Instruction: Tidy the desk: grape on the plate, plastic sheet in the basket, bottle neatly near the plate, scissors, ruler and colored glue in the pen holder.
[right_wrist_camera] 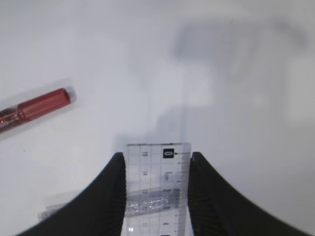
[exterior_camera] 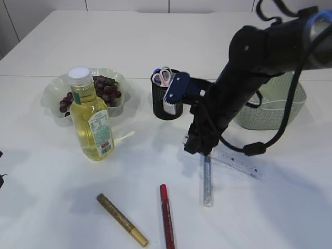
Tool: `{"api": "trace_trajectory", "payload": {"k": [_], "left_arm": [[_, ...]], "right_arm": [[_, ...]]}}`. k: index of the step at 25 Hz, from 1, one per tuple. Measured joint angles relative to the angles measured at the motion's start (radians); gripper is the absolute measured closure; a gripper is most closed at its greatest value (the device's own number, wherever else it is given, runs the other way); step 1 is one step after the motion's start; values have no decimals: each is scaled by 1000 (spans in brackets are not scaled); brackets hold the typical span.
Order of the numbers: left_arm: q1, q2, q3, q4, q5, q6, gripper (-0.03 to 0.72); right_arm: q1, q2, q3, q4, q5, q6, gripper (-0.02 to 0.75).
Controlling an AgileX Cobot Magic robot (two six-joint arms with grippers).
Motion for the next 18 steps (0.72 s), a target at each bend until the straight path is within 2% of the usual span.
{"api": "trace_trajectory", "payload": {"k": [3, 9, 11, 18], "left_arm": [[0, 0, 0, 2, 0, 0, 380], [0, 0, 0, 2, 0, 0, 380], [0, 0, 0, 2, 0, 0, 380], [0, 0, 0, 2, 0, 0, 380]], "right_arm": [[-64, -45, -8, 142, 2, -74, 435], [-182, -70, -59, 632, 13, -323, 435], [-204, -70, -68, 826, 13, -441, 435], [-221, -70, -81, 1348, 8, -859, 435]]}}
